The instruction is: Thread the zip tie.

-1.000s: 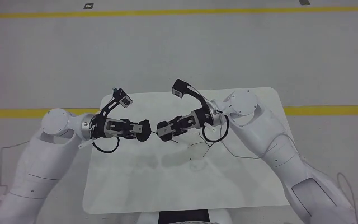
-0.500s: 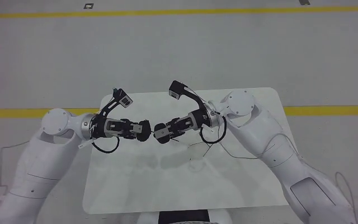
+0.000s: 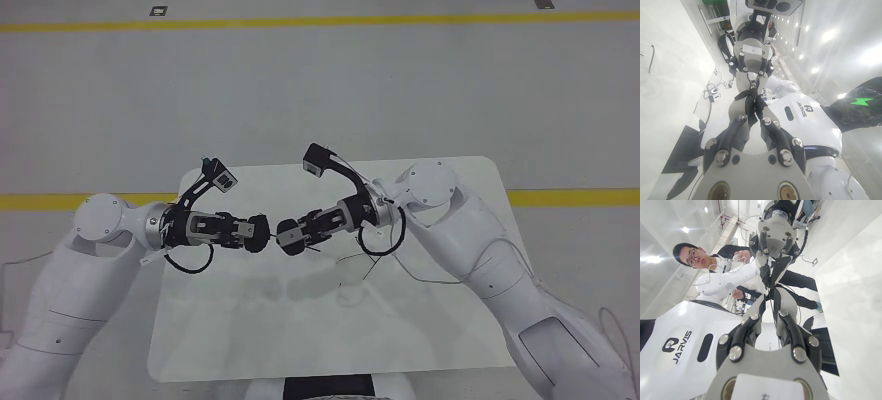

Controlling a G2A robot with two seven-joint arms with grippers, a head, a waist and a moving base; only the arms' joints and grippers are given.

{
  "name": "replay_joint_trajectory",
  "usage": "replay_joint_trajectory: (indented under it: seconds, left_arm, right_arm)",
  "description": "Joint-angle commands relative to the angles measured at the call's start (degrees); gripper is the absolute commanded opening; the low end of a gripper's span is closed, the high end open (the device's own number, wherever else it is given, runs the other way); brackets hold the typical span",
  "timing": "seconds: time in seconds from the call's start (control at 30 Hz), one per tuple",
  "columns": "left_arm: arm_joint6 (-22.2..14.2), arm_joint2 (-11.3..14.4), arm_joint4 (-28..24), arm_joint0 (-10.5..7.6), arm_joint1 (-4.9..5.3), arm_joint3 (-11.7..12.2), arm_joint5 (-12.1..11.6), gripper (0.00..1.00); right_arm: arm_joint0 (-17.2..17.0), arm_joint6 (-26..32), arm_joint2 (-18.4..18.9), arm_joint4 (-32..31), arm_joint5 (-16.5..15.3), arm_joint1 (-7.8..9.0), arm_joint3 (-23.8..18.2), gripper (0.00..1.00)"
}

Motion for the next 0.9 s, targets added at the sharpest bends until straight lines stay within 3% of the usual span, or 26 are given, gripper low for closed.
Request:
replay_joint_trajectory:
  seconds: [0.0, 0.4, 0.53, 0.87]
  left_arm:
    - [0.00, 0.00, 0.00, 0.00, 0.00, 0.00, 0.00, 0.00]
    - [0.00, 0.00, 0.00, 0.00, 0.00, 0.00, 0.00, 0.00]
    - [0.00, 0.00, 0.00, 0.00, 0.00, 0.00, 0.00, 0.00]
    - [0.00, 0.00, 0.00, 0.00, 0.00, 0.00, 0.00, 0.00]
  right_arm:
    - [-0.06, 0.02, 0.14, -0.07, 0.01, 0.02, -0.05, 0.12]
    - [-0.19, -0.03, 0.57, -0.08, -0.02, 0.01, 0.30, 0.11]
    - [-0.19, 0.03, 0.55, -0.04, -0.06, -0.03, 0.44, 0.00]
    - [-0.21, 0.28, 0.56, -0.11, -0.23, -0.11, 0.87, 0.00]
